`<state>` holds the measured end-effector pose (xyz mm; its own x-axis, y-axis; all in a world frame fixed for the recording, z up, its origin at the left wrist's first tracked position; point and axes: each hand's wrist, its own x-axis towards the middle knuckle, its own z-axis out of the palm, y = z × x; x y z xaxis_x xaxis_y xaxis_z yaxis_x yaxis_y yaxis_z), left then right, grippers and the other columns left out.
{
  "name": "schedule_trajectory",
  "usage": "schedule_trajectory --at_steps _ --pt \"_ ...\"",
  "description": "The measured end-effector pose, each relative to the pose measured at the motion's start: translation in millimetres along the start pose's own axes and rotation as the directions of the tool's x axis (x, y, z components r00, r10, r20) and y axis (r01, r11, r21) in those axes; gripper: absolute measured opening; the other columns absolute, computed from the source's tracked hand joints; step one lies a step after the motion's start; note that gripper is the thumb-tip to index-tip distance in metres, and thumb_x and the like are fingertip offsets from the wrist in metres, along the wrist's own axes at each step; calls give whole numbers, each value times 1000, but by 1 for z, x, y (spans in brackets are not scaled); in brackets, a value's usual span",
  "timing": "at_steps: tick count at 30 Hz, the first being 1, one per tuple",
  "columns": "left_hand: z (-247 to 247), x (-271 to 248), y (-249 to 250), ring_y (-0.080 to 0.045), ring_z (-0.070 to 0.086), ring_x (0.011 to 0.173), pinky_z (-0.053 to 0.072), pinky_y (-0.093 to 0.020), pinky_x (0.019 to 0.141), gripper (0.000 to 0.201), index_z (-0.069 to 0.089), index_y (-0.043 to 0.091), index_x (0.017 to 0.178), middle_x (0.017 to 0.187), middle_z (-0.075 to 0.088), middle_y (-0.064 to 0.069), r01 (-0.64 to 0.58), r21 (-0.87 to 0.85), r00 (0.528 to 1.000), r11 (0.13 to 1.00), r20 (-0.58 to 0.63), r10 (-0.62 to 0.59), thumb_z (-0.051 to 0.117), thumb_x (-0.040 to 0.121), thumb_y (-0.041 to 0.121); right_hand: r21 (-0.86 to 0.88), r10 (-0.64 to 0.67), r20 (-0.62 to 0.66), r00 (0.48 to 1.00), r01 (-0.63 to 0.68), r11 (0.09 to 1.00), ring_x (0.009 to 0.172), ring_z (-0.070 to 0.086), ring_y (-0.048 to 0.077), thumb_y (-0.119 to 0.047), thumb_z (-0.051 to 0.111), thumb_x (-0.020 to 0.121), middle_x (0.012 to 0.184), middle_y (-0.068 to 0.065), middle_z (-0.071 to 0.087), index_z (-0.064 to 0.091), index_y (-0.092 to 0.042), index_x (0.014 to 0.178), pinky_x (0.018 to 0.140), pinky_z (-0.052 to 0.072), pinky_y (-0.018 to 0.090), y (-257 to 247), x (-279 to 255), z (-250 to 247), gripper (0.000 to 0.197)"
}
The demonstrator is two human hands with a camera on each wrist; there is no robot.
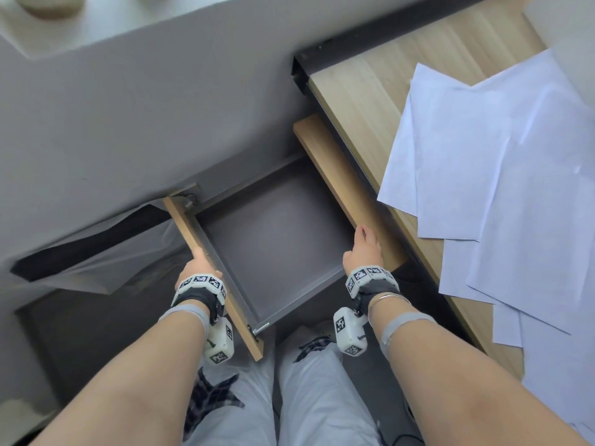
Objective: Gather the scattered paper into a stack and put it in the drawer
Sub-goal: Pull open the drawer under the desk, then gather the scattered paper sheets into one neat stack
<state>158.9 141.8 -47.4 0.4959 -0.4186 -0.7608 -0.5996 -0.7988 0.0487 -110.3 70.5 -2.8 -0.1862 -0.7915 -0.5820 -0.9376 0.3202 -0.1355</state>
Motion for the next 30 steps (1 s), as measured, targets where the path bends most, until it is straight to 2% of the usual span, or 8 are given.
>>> schedule_trajectory --at_steps 4,7,12,16,21,23,27,30 --pt "-7 -6 5 -35 59 96 45 -39 75 48 36 7 130 116 60 -22 9 105 999 994 32 -12 55 86 11 -1 12 -14 1000 -12 1000 145 19 23 -6 42 92 158 1 15 19 -14 148 113 30 36 -4 -3 -3 62" --pt "-13 -17 15 -36 61 102 47 -37 76 33 51 5 114 114 62 -21 -20 190 999 982 49 11 60 83 12 0 14 12 1000 -14 1000 143 22 25 -8 40 93 156 3 23 24 -16 147 113 30 37 -9 -9 -11 57" --pt "-22 -43 53 -34 60 106 49 -37 86 36 52 7 115 113 63 -16 -111 275 992 955 84 91 61 81 16 24 -20 181 983 15 1000 120 54 27 -10 38 95 136 4 53 54 -23 130 97 49 35 -15 -20 -37 41" --pt "-28 -74 91 -31 60 108 47 -34 85 34 54 10 112 117 63 -13 -217 297 975 930 103 195 63 80 19 81 -97 198 976 82 993 106 63 24 -12 37 92 125 2 62 64 -26 115 86 51 28 -14 -33 -66 38" --pt "-35 -123 150 -30 58 111 46 -36 91 29 55 13 108 119 62 -9 -379 273 925 884 94 368 61 79 18 223 -156 110 982 128 966 101 64 23 -9 39 89 112 4 69 70 -21 101 87 53 31 3 -47 -108 36" --pt "-35 -143 178 -30 58 111 46 -36 91 30 54 13 108 119 61 -10 -435 262 899 861 81 430 60 79 17 236 -146 66 987 126 963 104 63 25 -8 41 88 111 5 69 72 -21 98 88 52 31 18 -51 -126 35" --pt "-28 -177 232 -31 59 109 49 -37 91 18 52 15 95 119 61 -11 -526 290 847 800 92 524 58 79 17 282 -105 26 994 94 955 108 61 23 -8 42 87 111 6 70 71 -19 100 90 49 29 62 -48 -156 34" --pt "-13 -195 268 -31 58 98 47 -34 79 15 50 14 93 112 62 -11 -582 351 804 733 118 582 56 80 18 292 -52 8 999 48 955 108 62 24 -6 39 89 112 5 70 70 -18 103 88 50 29 104 -46 -175 37"
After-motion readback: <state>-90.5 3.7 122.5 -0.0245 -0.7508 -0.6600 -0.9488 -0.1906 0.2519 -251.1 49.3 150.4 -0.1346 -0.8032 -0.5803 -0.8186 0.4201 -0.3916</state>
